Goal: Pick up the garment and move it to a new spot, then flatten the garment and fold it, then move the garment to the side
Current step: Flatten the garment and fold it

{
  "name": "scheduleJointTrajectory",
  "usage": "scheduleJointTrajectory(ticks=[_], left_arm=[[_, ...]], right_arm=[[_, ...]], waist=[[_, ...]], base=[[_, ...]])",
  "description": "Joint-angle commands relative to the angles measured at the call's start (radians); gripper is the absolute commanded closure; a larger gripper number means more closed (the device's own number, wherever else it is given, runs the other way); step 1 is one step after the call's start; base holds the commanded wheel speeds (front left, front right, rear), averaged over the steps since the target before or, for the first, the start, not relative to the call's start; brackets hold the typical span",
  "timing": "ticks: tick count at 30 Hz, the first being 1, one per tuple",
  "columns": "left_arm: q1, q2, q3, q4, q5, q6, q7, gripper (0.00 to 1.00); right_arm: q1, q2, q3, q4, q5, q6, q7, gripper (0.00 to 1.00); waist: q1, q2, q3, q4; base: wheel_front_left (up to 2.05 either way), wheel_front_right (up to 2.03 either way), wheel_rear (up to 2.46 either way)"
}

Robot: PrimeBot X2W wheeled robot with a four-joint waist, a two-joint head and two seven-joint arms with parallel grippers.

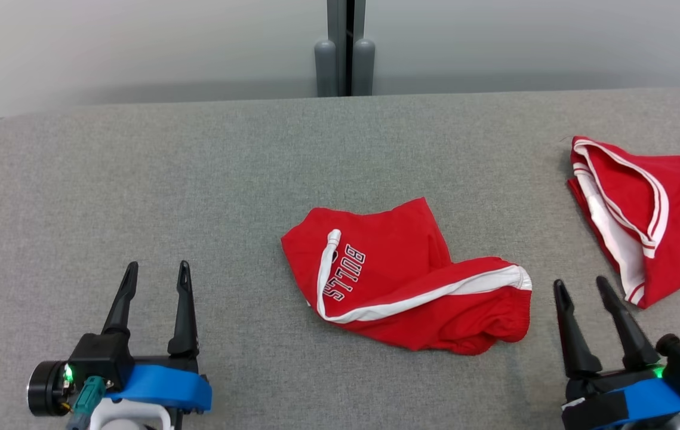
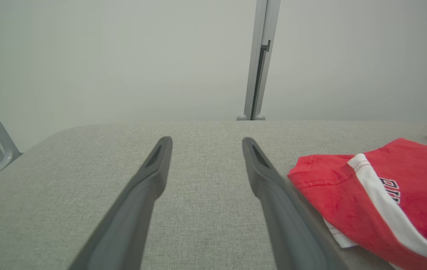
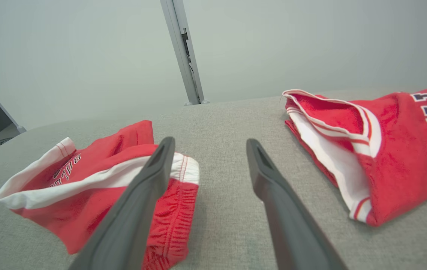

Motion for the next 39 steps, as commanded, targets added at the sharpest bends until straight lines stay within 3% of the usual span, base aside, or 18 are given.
scheduleJointTrajectory(ticks=[1,11,25,32,39], left_arm=[[0.014,0.009,0.001,-0.002,0.004,0.005,0.001,0.0],[0.064,0.036,-0.016,-0.033,0.006,0.013,0.04,0.0],[0.06,0.047,-0.03,-0.062,0.007,0.025,0.065,0.0],[-0.08,0.019,-0.111,-0.109,0.033,-0.027,0.165,0.0],[-0.26,-0.061,-0.231,-0.031,0.008,-0.112,0.389,0.0]], right_arm=[[0.021,-0.002,-0.013,-0.026,-0.016,0.001,-0.001,0.0],[0.07,0.007,-0.035,-0.167,-0.068,0.001,0.096,0.0],[0.084,0.017,-0.029,-0.185,-0.071,0.001,0.122,0.0],[0.063,0.022,-0.028,-0.194,-0.074,0.001,0.132,0.0],[0.025,0.02,-0.012,-0.187,-0.073,0.0,0.133,0.0]], waist=[[0.0001,0.0,-0.014,-0.008],[0.0001,0.0,-0.074,-0.01],[0.0001,0.0,-0.078,-0.012],[0.0001,0.0,-0.037,-0.008],[0.0001,0.0,0.028,-0.033]], base=[[0.0,0.0,0.0],[0.0,0.0,0.0],[0.0,0.0,0.0],[0.0,0.0,0.0],[0.0,0.0,0.0]])
